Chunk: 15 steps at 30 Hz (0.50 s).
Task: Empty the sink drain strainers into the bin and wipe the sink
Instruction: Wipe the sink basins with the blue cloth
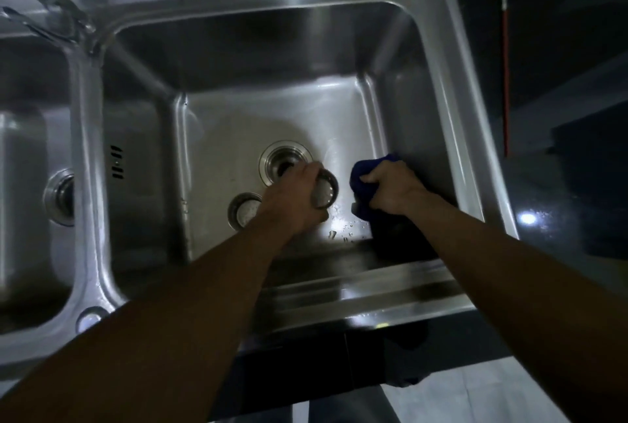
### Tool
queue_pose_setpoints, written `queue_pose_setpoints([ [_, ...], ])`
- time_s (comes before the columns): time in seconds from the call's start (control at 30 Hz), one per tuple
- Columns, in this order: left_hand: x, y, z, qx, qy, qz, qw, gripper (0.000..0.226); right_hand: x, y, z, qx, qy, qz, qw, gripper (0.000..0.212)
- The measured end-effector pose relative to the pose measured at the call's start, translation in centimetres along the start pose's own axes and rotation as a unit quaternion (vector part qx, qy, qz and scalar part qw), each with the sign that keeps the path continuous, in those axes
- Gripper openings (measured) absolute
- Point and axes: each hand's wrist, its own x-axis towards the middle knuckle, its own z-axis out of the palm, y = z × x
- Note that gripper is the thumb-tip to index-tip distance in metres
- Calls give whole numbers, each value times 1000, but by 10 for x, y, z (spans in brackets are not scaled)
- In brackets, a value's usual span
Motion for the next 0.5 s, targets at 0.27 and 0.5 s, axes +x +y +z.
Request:
queue_pose_setpoints([
  [0.27, 52, -11, -49, -31, 100, -40, 994, 92, -3, -14, 8, -88, -25, 0, 996, 50],
  [0.5, 102, -7, -56, -17, 105, -50, 993, 98, 3, -23, 11, -185, -37, -6, 982, 53],
])
